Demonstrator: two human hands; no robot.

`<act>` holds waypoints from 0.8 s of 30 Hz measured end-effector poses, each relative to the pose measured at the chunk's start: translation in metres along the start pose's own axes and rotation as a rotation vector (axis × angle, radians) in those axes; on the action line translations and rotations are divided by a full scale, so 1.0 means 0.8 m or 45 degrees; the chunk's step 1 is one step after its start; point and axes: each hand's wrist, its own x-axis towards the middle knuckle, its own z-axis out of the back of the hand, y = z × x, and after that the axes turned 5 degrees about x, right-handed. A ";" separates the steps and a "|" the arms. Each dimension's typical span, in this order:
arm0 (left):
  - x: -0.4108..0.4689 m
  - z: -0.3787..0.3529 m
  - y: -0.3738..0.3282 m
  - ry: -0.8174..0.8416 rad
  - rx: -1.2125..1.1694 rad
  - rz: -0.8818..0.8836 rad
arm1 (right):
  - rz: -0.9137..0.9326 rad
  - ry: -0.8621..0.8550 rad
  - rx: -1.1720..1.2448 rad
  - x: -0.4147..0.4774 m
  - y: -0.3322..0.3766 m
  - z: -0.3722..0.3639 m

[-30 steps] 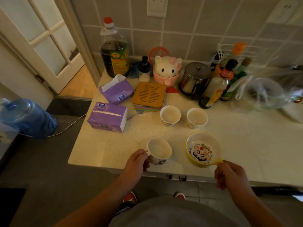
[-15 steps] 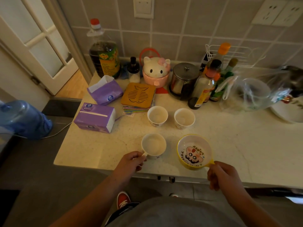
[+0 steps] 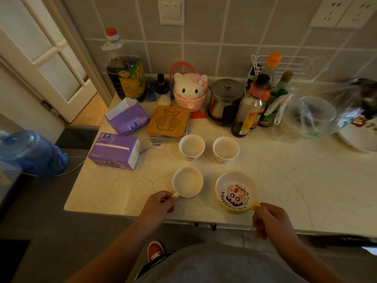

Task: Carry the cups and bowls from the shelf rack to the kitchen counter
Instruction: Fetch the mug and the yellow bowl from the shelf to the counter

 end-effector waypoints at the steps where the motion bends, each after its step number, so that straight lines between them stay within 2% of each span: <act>1: 0.001 0.000 0.000 0.004 -0.002 -0.003 | -0.001 0.000 -0.001 0.002 -0.002 -0.001; 10: 0.005 0.004 0.004 -0.002 0.147 -0.090 | -0.006 0.015 0.035 0.021 -0.018 -0.010; 12: 0.003 0.008 0.011 -0.098 0.336 -0.160 | -0.005 0.010 0.049 0.024 -0.020 -0.014; 15: 0.000 0.016 0.026 -0.257 0.805 -0.385 | 0.001 0.022 0.059 0.029 -0.022 -0.018; 18: 0.002 0.025 0.042 -0.227 1.209 -0.439 | 0.014 0.044 0.068 0.034 -0.023 -0.020; 20: 0.004 0.029 0.052 -0.194 1.341 -0.371 | 0.027 0.061 0.078 0.036 -0.022 -0.022; 24: 0.008 0.031 0.060 -0.193 1.417 -0.362 | 0.050 0.106 0.116 0.040 -0.021 -0.024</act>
